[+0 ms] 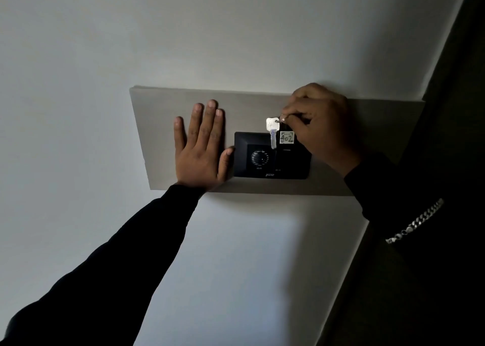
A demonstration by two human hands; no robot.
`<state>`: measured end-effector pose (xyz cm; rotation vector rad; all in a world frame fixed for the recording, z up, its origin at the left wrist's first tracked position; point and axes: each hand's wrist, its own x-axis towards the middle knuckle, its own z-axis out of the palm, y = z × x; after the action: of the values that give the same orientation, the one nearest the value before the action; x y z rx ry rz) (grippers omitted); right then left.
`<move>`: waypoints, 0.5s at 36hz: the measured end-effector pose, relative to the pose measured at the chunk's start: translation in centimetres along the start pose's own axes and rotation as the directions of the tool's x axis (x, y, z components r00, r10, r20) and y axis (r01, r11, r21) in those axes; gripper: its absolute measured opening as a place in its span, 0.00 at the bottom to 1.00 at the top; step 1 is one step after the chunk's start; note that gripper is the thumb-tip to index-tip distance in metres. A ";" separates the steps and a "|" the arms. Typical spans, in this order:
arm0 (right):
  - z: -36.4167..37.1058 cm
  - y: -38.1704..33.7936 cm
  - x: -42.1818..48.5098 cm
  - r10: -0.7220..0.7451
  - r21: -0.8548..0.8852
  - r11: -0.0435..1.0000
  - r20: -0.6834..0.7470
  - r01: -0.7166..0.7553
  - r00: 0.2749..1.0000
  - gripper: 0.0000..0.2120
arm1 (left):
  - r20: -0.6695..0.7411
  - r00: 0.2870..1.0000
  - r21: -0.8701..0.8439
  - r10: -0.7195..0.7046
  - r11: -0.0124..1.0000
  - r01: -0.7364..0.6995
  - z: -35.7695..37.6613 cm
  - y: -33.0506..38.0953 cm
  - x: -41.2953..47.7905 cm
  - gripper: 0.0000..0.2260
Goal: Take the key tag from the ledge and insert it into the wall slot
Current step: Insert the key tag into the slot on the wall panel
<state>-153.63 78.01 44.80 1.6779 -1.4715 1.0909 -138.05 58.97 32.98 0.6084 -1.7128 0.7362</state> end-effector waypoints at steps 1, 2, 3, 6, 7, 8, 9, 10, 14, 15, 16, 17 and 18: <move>0.0 0.1 -0.2 0.007 0.005 1.000 -0.013 -0.006 1.000 0.05 | -0.001 1.000 -0.007 0.007 1.000 -0.007 -0.1 -0.1 0.5 0.30; 0.1 0.2 -0.3 0.008 0.009 1.000 -0.018 -0.008 1.000 0.04 | -0.004 1.000 -0.013 0.015 1.000 -0.015 -0.2 -0.2 1.3 0.30; 0.1 0.3 -0.4 0.005 0.009 1.000 -0.018 -0.005 1.000 0.04 | -0.012 1.000 -0.017 0.019 1.000 -0.020 -0.3 -0.3 2.3 0.30; 0.3 0.4 -0.6 -0.011 0.004 1.000 -0.023 0.011 1.000 0.04 | -0.037 0.999 -0.019 0.019 1.000 -0.019 -0.4 -0.3 5.0 0.30; 0.4 0.4 -0.6 -0.013 -0.005 1.000 -0.030 0.013 0.999 0.04 | -0.041 0.999 -0.017 0.019 1.000 -0.020 -0.4 -0.3 5.6 0.30; 0.5 0.4 -0.7 -0.014 -0.015 1.000 -0.037 0.013 0.999 0.04 | -0.042 0.999 -0.014 0.019 1.000 -0.020 -0.4 -0.2 5.9 0.30; 0.6 0.3 -0.7 -0.012 -0.024 1.000 -0.043 0.011 0.999 0.04 | -0.042 0.999 -0.012 0.019 1.000 -0.020 -0.5 -0.2 6.1 0.30; 0.7 0.3 -0.8 -0.009 -0.028 1.000 -0.047 0.007 0.999 0.04 | -0.040 0.999 -0.010 0.019 1.000 -0.019 -0.5 -0.2 6.0 0.30; 0.9 0.5 -1.0 -0.013 -0.017 1.000 -0.065 0.012 0.998 0.05 | -0.039 0.999 -0.004 0.023 1.000 -0.023 -0.6 -0.2 5.9 0.30; 1.0 0.5 -1.0 -0.018 -0.016 1.000 -0.067 0.017 0.998 0.04 | -0.043 0.999 -0.004 0.024 1.000 -0.024 -0.6 -0.2 5.9 0.30; 1.0 0.6 -0.9 -0.024 -0.015 1.000 -0.070 0.023 0.997 0.05 | -0.045 0.999 -0.004 0.027 1.000 -0.027 -0.6 -0.2 5.9 0.30; 1.1 0.7 -1.0 -0.029 -0.016 0.999 -0.073 0.028 0.997 0.05 | -0.046 0.998 -0.003 0.031 1.000 -0.031 -0.6 -0.2 5.9 0.30; 1.2 0.7 -1.0 -0.030 -0.014 0.999 -0.078 0.029 0.996 0.05 | -0.046 0.998 -0.002 0.035 0.999 -0.035 -0.6 -0.2 5.9 0.30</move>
<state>-154.18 77.31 43.32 1.6243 -1.3971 1.1158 -138.95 59.10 38.83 0.5573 -1.6855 0.7666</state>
